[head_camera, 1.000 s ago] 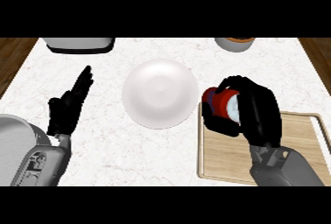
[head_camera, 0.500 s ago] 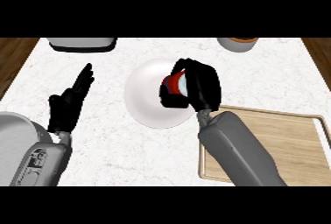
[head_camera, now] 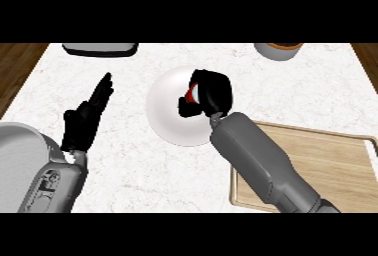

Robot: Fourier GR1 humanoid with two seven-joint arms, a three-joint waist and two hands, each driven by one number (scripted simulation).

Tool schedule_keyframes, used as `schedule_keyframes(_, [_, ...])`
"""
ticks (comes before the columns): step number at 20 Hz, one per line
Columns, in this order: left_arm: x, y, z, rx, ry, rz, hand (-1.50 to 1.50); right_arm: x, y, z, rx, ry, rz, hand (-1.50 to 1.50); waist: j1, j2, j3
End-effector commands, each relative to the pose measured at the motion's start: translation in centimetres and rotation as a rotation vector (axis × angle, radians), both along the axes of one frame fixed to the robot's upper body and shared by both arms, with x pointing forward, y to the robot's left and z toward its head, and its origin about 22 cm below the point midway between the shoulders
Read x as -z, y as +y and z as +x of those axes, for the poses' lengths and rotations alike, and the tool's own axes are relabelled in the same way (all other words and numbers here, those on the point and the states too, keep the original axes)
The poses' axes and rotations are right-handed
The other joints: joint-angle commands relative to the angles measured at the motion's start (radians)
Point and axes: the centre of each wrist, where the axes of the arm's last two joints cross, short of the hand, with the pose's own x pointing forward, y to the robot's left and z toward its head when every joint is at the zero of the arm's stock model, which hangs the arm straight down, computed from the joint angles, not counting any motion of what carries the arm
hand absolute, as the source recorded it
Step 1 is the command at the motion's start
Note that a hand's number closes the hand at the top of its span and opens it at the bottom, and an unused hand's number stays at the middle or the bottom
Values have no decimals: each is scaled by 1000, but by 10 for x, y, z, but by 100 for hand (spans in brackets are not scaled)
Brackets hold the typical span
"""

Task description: Pick the can from the tray and place it in the plate

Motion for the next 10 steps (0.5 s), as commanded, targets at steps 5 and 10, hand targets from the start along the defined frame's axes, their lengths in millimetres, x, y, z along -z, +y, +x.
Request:
schedule_keyframes(5, [-15,-4,9,52,-16,6,0,27,-13,13,96,126,154,-150,49,13,1])
schedule_keyframes(10, [-8,-10,11,39,-10,2,0,32,-11,10,46,85,261,-150,31,10,1])
